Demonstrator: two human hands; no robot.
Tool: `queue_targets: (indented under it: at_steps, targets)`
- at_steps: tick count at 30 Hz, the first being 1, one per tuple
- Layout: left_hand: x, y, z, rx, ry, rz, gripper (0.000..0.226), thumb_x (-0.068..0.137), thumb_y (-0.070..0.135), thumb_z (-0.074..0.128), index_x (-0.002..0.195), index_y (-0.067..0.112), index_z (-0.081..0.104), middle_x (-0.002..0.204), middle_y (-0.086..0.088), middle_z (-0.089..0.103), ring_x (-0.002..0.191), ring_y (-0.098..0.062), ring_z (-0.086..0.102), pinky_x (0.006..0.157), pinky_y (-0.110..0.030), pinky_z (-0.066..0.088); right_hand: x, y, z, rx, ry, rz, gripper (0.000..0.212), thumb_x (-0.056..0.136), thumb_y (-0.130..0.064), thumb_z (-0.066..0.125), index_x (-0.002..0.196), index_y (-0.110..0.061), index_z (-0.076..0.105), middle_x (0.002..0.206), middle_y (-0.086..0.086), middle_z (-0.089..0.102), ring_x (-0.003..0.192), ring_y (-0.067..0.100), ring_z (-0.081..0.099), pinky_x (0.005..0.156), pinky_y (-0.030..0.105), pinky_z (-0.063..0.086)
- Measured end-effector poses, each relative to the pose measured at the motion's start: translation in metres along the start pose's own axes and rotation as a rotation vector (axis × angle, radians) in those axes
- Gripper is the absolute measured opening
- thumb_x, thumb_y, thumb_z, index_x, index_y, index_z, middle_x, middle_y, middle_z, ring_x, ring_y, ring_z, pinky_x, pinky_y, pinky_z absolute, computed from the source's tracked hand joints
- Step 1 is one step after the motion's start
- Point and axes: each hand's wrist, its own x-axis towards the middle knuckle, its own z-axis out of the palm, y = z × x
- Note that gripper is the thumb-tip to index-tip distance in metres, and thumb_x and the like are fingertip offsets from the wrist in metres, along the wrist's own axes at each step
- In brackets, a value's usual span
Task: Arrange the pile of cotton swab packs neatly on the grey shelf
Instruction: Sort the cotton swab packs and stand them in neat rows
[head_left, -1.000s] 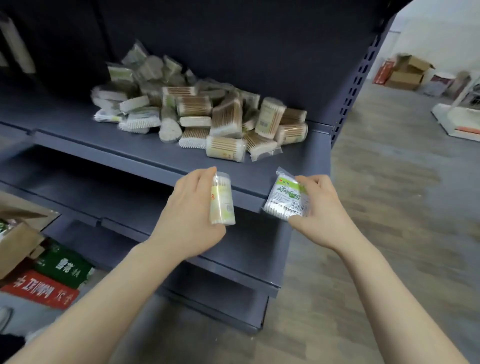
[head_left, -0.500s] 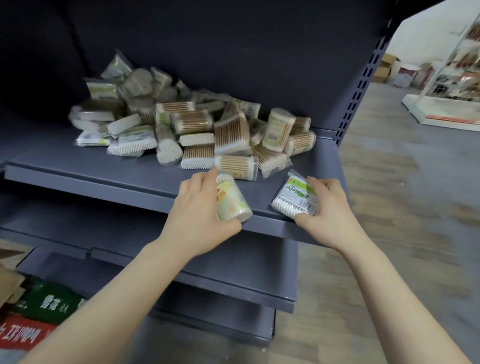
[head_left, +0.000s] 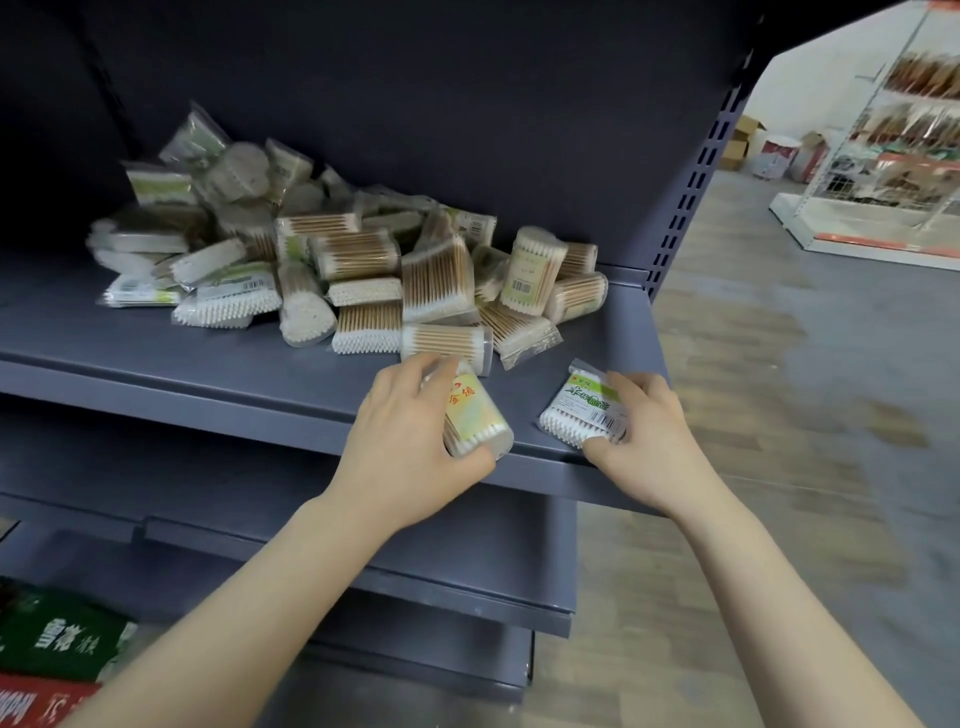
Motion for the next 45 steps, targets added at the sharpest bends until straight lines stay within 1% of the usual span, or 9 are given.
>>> queue_targets:
  at_steps: [7, 13, 24, 30, 33, 36, 38, 42, 45]
  targets:
    - [0.005, 0.002, 0.004, 0.032, 0.031, 0.030, 0.099, 0.057, 0.068, 0.024, 0.140, 0.016, 0.038, 0.145, 0.004, 0.031, 0.130, -0.018, 0.024, 0.105, -0.028, 0.022, -0.001, 0.001, 0.002, -0.028, 0.000, -0.039, 0.058, 0.080, -0.011, 0.055, 0.136, -0.008, 0.038, 0.137, 0.006, 0.033, 0.129, 0.022, 0.025, 0.097, 0.017, 0.021]
    - [0.012, -0.003, 0.005, -0.001, 0.040, 0.113, 0.085, 0.062, 0.062, 0.034, 0.129, 0.013, 0.053, 0.133, 0.001, 0.045, 0.123, -0.021, 0.036, 0.099, -0.025, 0.021, 0.000, -0.002, 0.005, -0.062, 0.030, -0.040, 0.059, 0.079, -0.007, 0.054, 0.136, -0.006, 0.038, 0.138, 0.007, 0.033, 0.127, 0.023, 0.025, 0.095, 0.015, 0.017]
    - [0.019, -0.020, -0.003, -0.006, -0.092, 0.344, 0.058, 0.069, 0.042, 0.044, 0.111, 0.009, 0.067, 0.112, -0.002, 0.063, 0.102, -0.026, 0.059, 0.087, -0.031, 0.038, -0.009, -0.016, 0.022, -0.112, 0.215, 0.124, 0.052, 0.076, -0.004, 0.057, 0.127, -0.004, 0.052, 0.132, 0.011, 0.046, 0.119, 0.030, 0.036, 0.094, 0.019, 0.020]
    - [0.028, -0.019, -0.007, 0.038, -0.093, 0.480, 0.052, 0.067, 0.041, 0.044, 0.099, 0.011, 0.072, 0.103, -0.003, 0.069, 0.093, -0.026, 0.065, 0.085, -0.035, 0.047, -0.020, -0.027, 0.024, -0.182, 0.237, 0.155, 0.047, 0.078, -0.009, 0.056, 0.125, -0.007, 0.053, 0.129, 0.009, 0.048, 0.113, 0.028, 0.039, 0.089, 0.026, 0.029]
    - [0.032, -0.017, -0.007, -0.010, -0.161, 0.490, 0.051, 0.070, 0.038, 0.051, 0.110, 0.011, 0.068, 0.120, -0.004, 0.063, 0.112, -0.026, 0.057, 0.098, -0.026, 0.032, -0.020, -0.031, 0.023, -0.221, 0.240, 0.179, 0.045, 0.079, -0.011, 0.055, 0.124, -0.009, 0.054, 0.130, 0.006, 0.048, 0.113, 0.027, 0.039, 0.088, 0.028, 0.031]
    - [0.039, -0.016, -0.004, -0.053, -0.163, 0.548, 0.054, 0.075, 0.037, 0.049, 0.124, 0.016, 0.059, 0.138, 0.000, 0.049, 0.131, -0.017, 0.039, 0.103, -0.016, 0.019, -0.018, -0.032, 0.023, -0.237, 0.238, 0.200, 0.046, 0.078, -0.011, 0.055, 0.124, -0.009, 0.053, 0.130, 0.006, 0.048, 0.113, 0.027, 0.040, 0.087, 0.029, 0.032]
    - [0.043, -0.016, 0.000, -0.068, -0.195, 0.579, 0.049, 0.082, 0.034, 0.054, 0.127, 0.016, 0.056, 0.141, 0.001, 0.044, 0.135, -0.014, 0.033, 0.105, -0.016, 0.018, -0.017, -0.032, 0.024, -0.242, 0.242, 0.208, 0.046, 0.077, -0.009, 0.055, 0.123, -0.008, 0.054, 0.129, 0.007, 0.049, 0.111, 0.027, 0.041, 0.086, 0.030, 0.033]
    - [0.052, -0.020, 0.005, -0.108, -0.200, 0.582, 0.047, 0.081, 0.032, 0.058, 0.124, 0.012, 0.058, 0.138, -0.003, 0.048, 0.132, -0.016, 0.039, 0.105, -0.019, 0.023, -0.013, -0.030, 0.022, -0.234, 0.245, 0.231, 0.044, 0.076, -0.008, 0.055, 0.121, -0.009, 0.056, 0.128, 0.004, 0.049, 0.113, 0.026, 0.041, 0.086, 0.032, 0.038]
    - [0.058, -0.021, 0.009, -0.109, -0.227, 0.590, 0.046, 0.083, 0.025, 0.065, 0.125, 0.012, 0.055, 0.139, -0.001, 0.046, 0.131, -0.013, 0.037, 0.102, -0.011, 0.017, -0.009, -0.026, 0.020, -0.223, 0.243, 0.235, 0.049, 0.076, -0.007, 0.055, 0.125, -0.011, 0.053, 0.131, 0.003, 0.047, 0.117, 0.025, 0.039, 0.088, 0.033, 0.040]
